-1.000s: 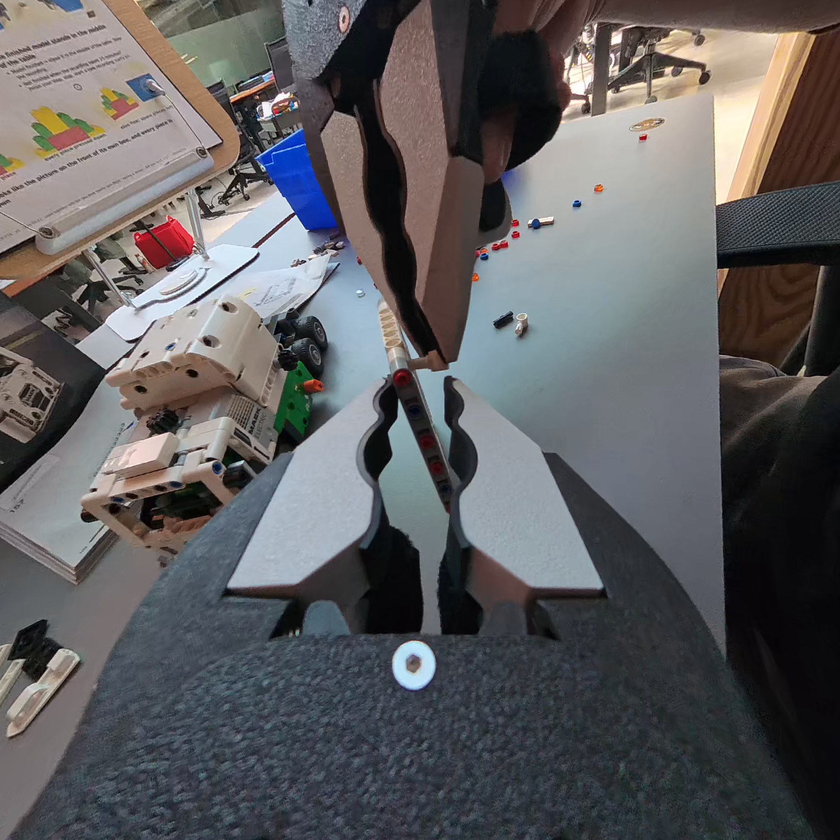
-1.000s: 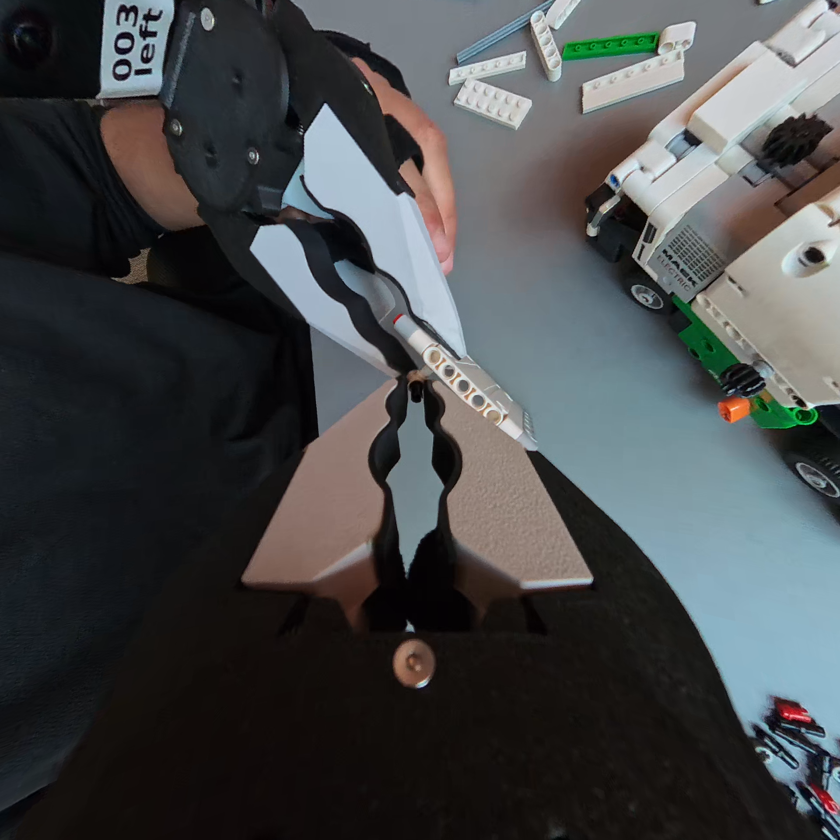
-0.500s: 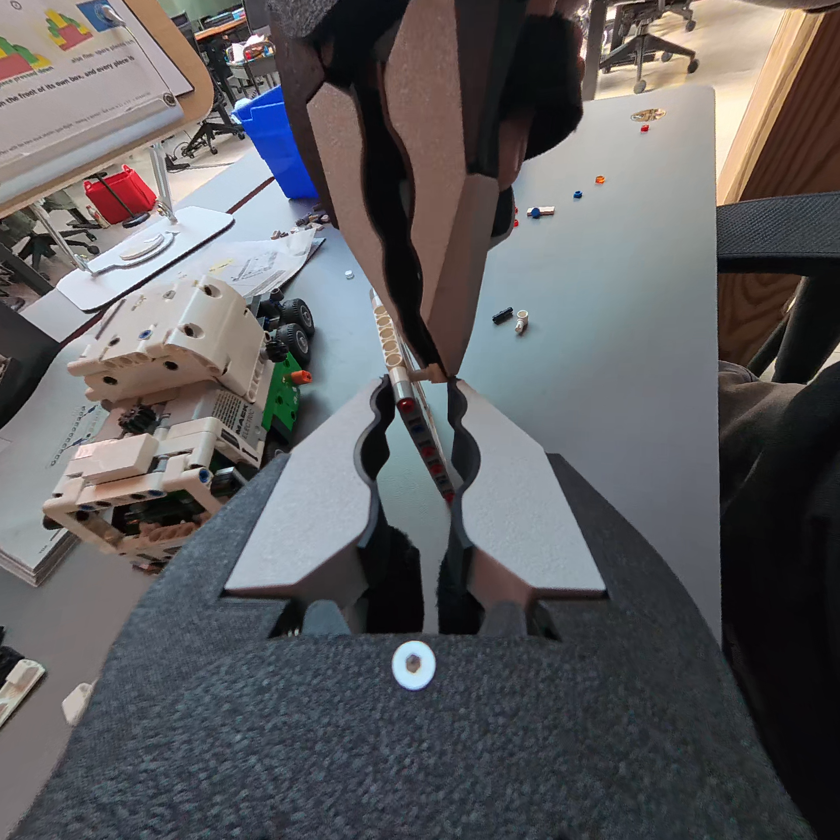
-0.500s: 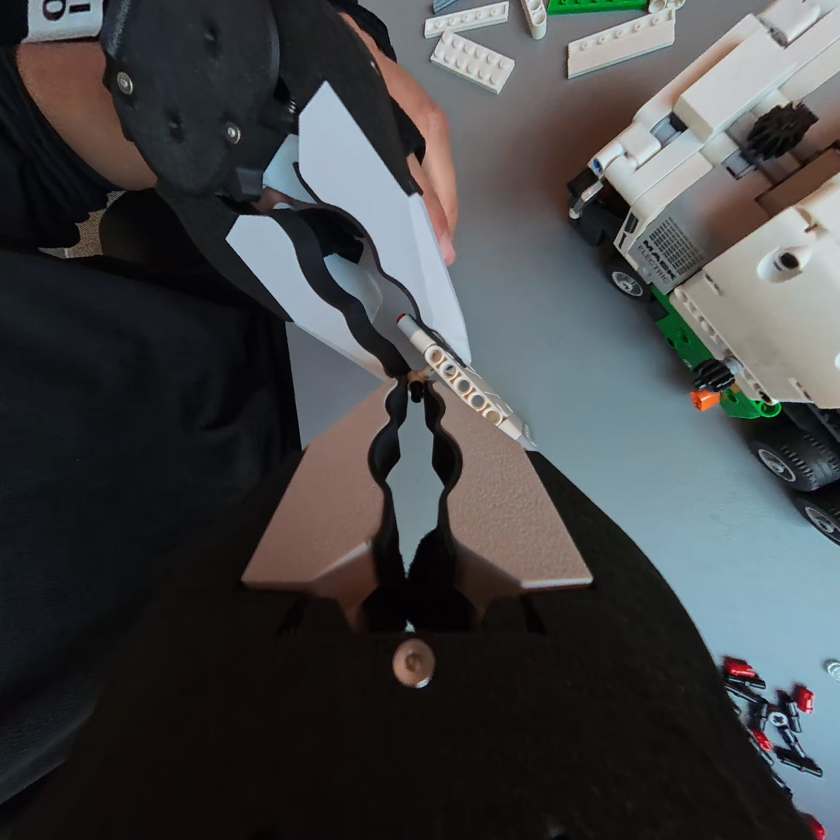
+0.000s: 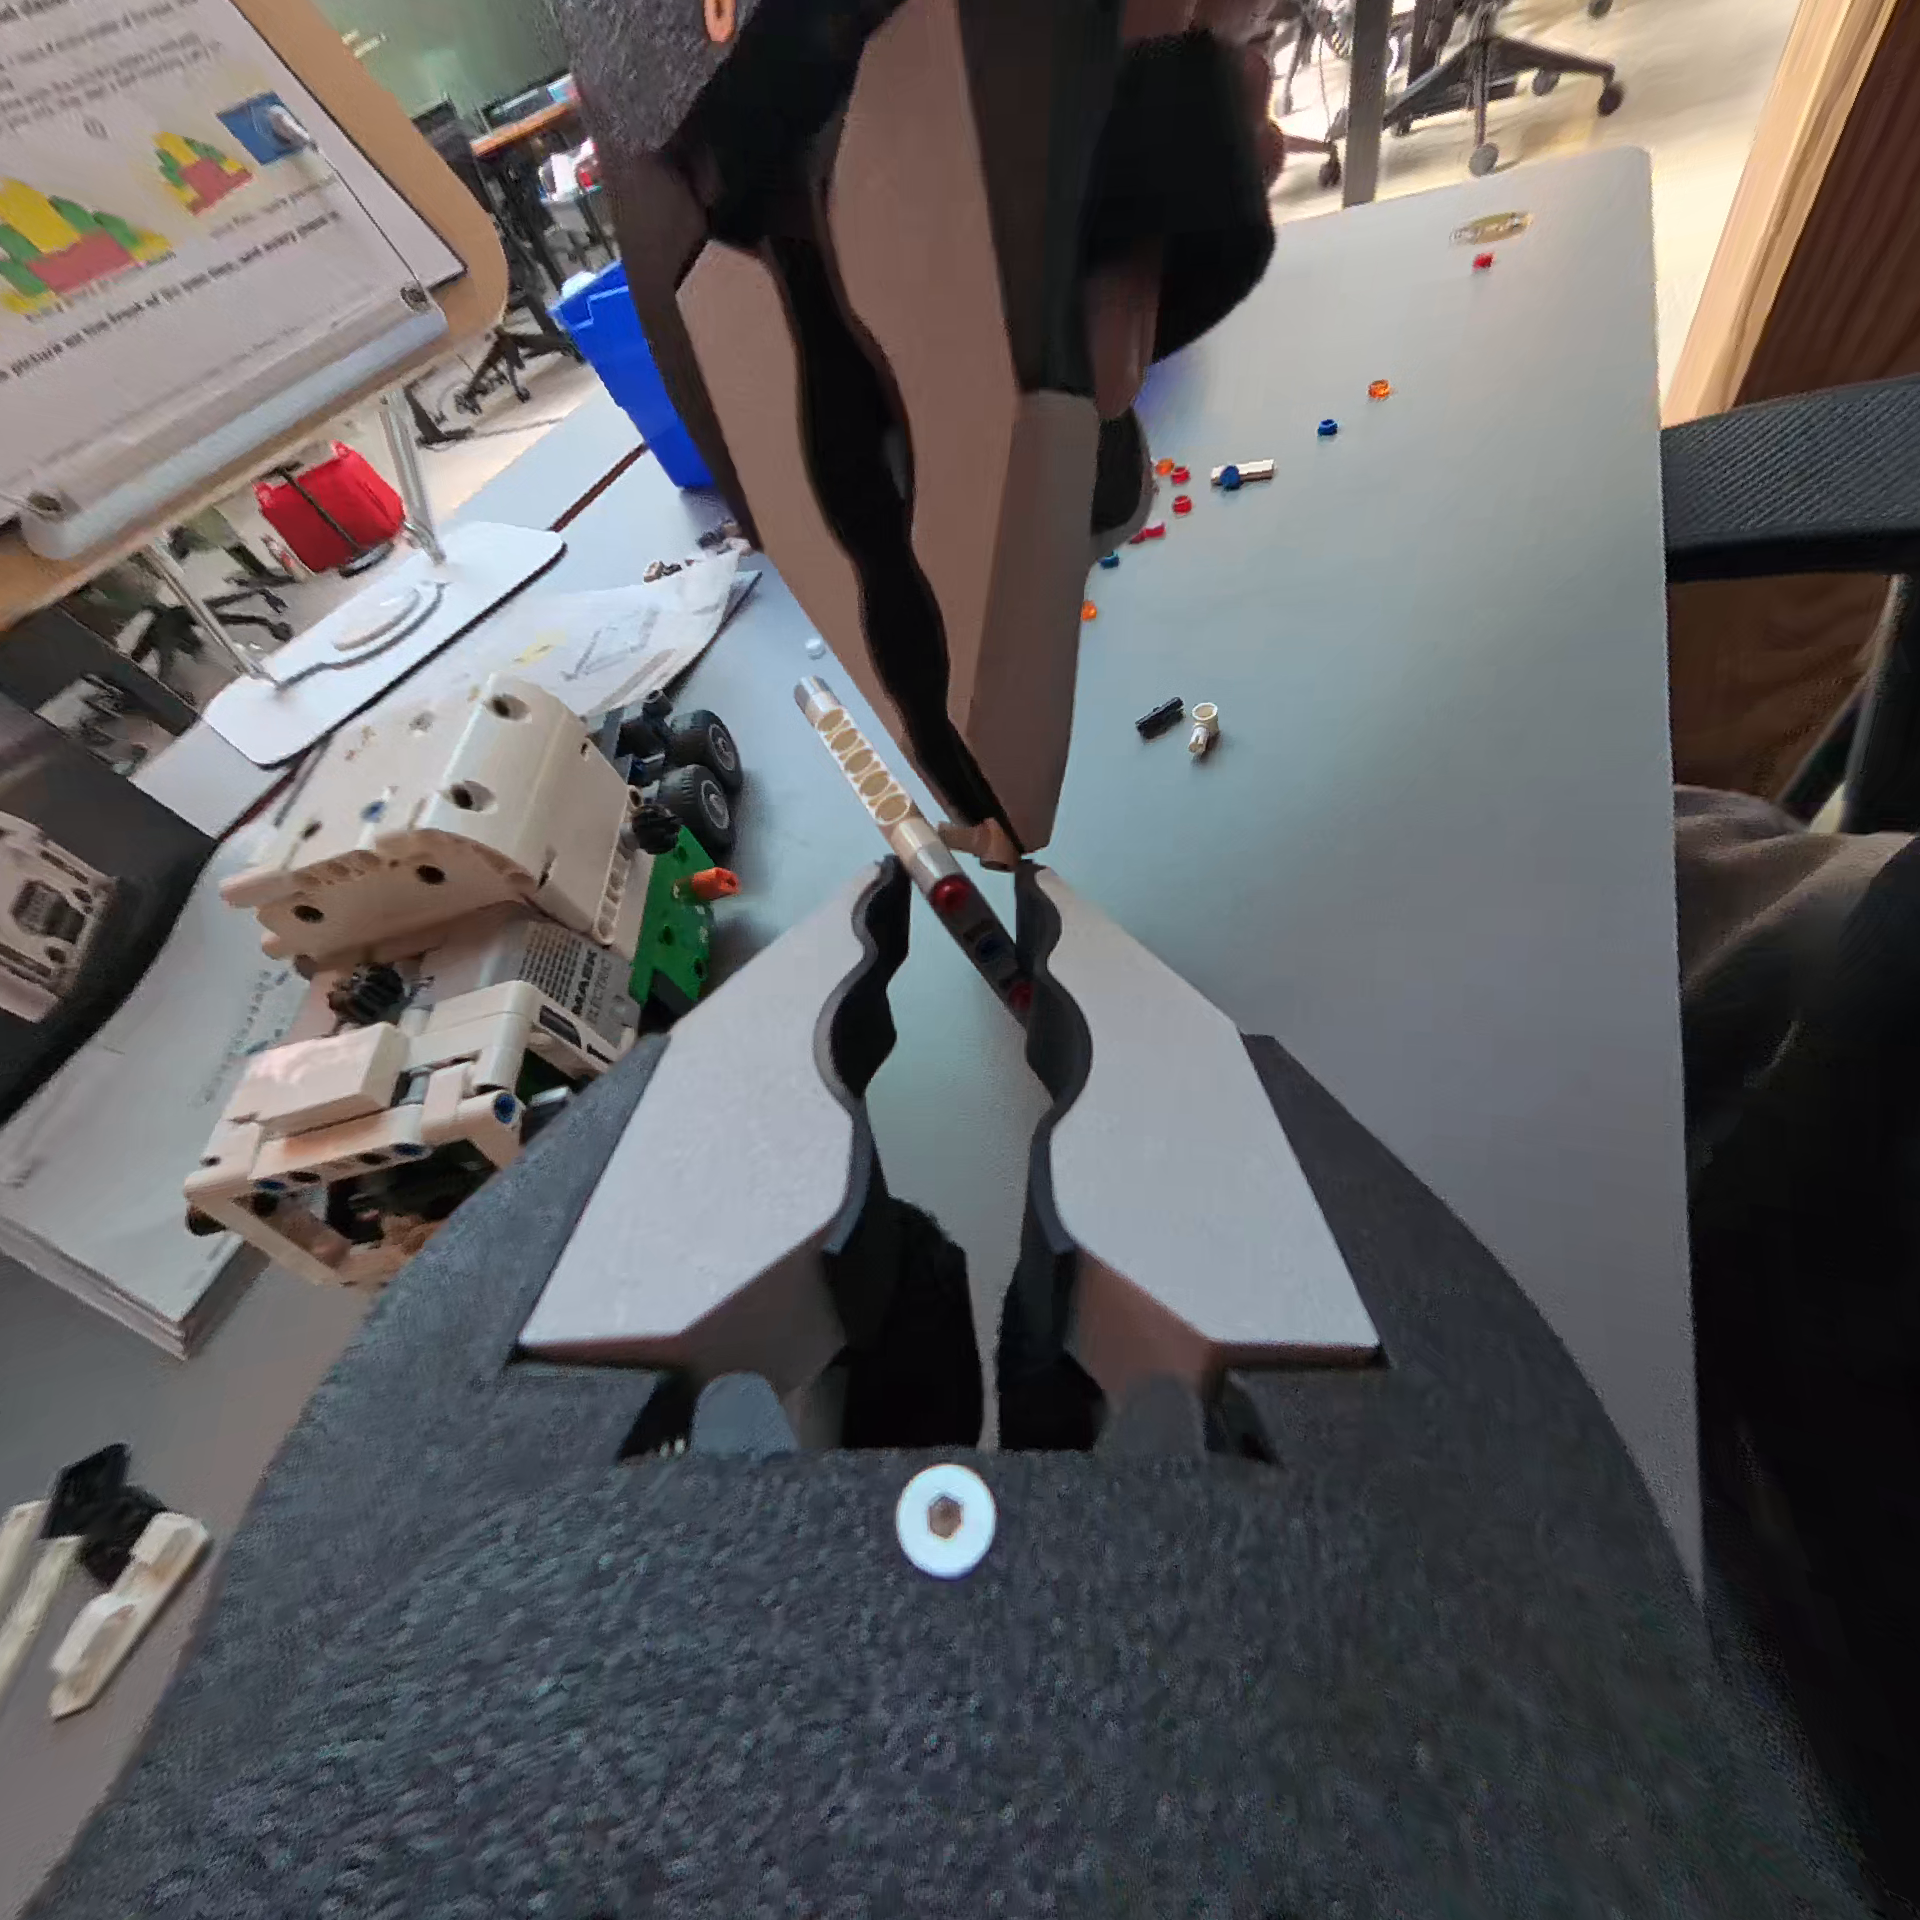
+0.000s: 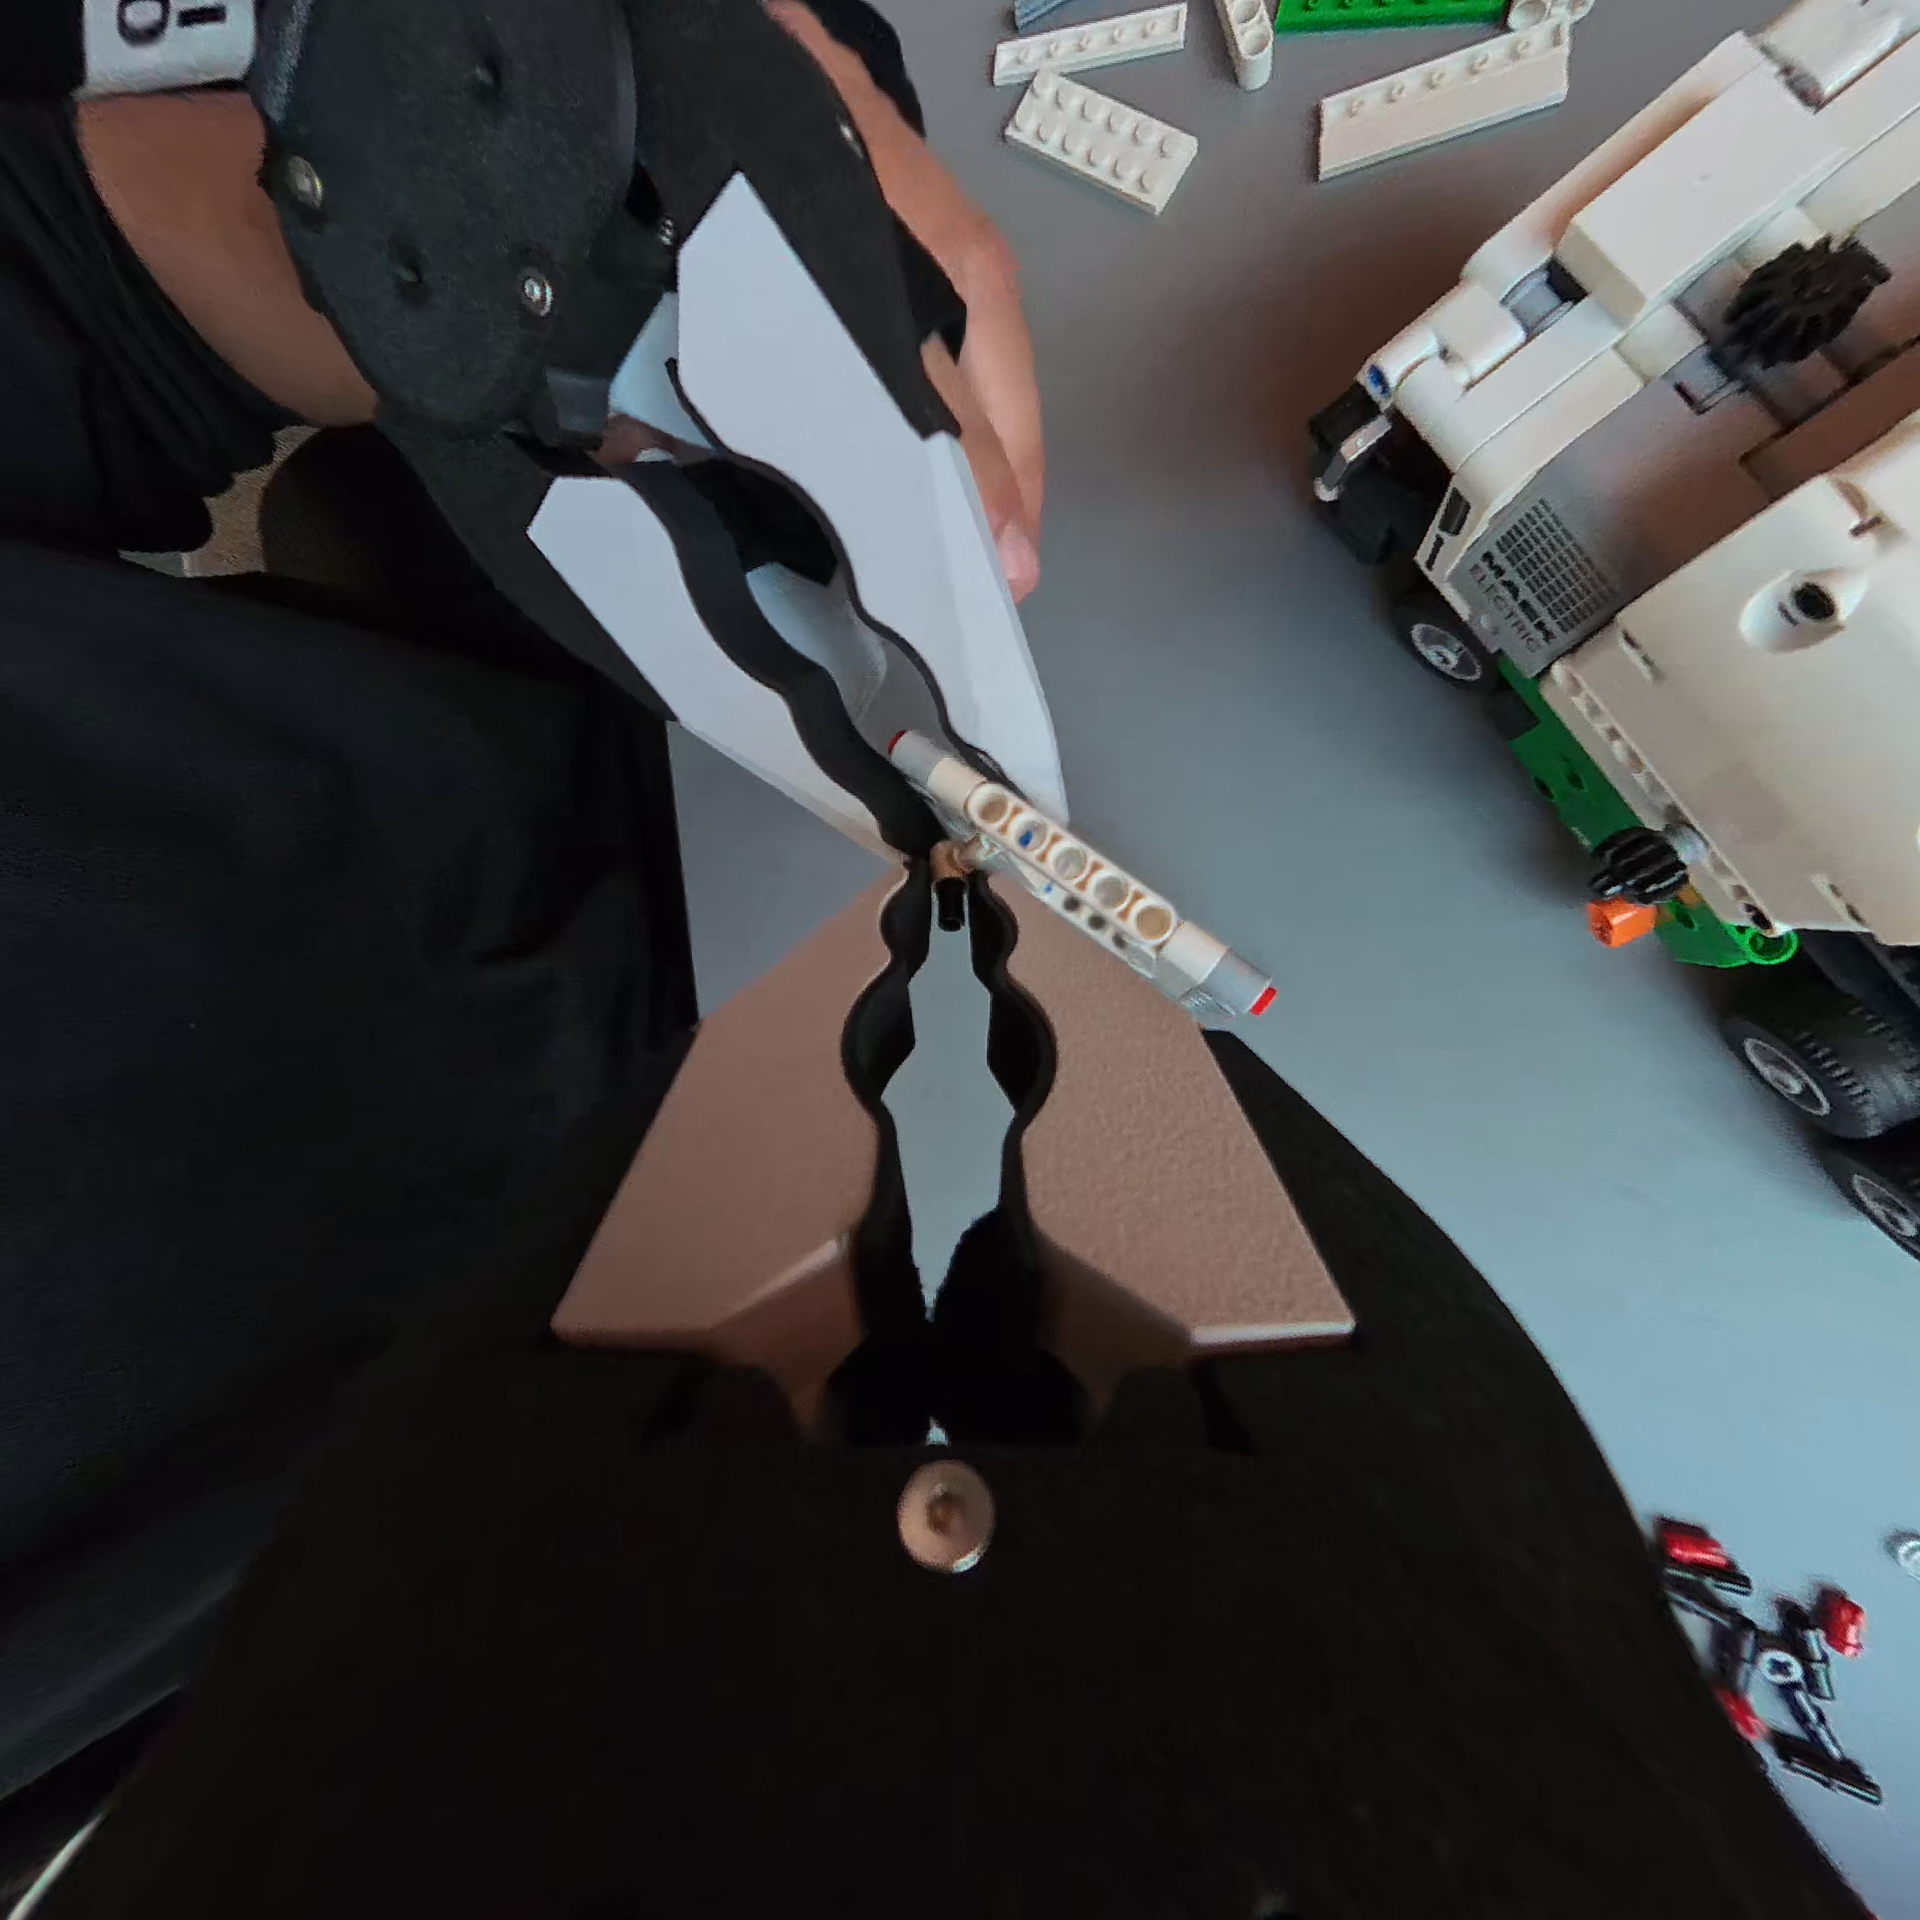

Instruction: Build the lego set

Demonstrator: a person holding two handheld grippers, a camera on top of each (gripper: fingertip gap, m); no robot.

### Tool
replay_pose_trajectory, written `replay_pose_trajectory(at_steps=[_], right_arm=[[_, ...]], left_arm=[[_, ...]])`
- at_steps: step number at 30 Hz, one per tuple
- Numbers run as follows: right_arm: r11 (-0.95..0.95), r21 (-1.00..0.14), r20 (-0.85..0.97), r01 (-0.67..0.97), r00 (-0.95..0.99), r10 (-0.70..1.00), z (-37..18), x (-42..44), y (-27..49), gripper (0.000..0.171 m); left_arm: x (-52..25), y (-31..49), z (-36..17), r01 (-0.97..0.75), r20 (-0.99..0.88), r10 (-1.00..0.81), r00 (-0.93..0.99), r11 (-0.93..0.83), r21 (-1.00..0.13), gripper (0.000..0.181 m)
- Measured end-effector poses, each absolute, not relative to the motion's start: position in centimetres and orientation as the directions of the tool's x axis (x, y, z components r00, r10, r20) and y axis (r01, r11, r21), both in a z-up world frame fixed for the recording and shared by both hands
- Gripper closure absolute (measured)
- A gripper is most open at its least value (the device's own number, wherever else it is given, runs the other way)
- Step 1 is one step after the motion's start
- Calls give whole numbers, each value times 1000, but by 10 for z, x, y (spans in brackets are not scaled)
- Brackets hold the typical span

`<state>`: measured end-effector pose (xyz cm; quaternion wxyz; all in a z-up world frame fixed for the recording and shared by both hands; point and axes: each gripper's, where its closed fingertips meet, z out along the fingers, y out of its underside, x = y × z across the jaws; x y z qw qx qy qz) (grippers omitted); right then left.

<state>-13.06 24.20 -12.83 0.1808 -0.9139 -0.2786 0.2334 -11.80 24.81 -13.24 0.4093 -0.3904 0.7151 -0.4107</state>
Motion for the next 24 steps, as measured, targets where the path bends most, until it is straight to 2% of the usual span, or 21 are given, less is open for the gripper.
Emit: replay_pose_trajectory(at_steps=[5, 8, 10, 14, 16, 17, 19, 24], right_arm=[[-780, -423, -342, 461, 716, 609, -131, -129, 236, 166], [-783, -408, -343, 470, 715, 609, -134, -127, 234, 166], [-783, -410, -330, 467, 725, 605, -133, -124, 235, 166], [-748, -387, -185, 539, 749, 636, -134, -114, 236, 165], [-724, -373, -102, 580, 750, 654, -134, -110, 237, 165], [-720, -370, -86, 588, 749, 656, -135, -109, 236, 165], [-716, -409, -53, 566, 769, 638, -134, -105, 241, 165], [-707, -539, -148, 458, 774, 615, -133, -107, 235, 166]], left_arm=[[-117, 245, -130, -161, -478, -804, -353, 555, -816, 160], [-115, 243, -133, -166, -470, -783, -408, 570, -805, 159], [-115, 241, -134, -181, -438, -781, -445, 558, -810, 152], [-110, 236, -137, -195, -401, -778, -483, 542, -817, 140], [-105, 237, -136, -195, -399, -796, -455, 527, -827, 147], [-102, 239, -134, -193, -395, -809, -435, 512, -837, 158], [-97, 245, -133, -203, -375, -842, -388, 475, -856, 159], [-100, 240, -133, -202, -301, -861, -409, 407, -891, 165]])
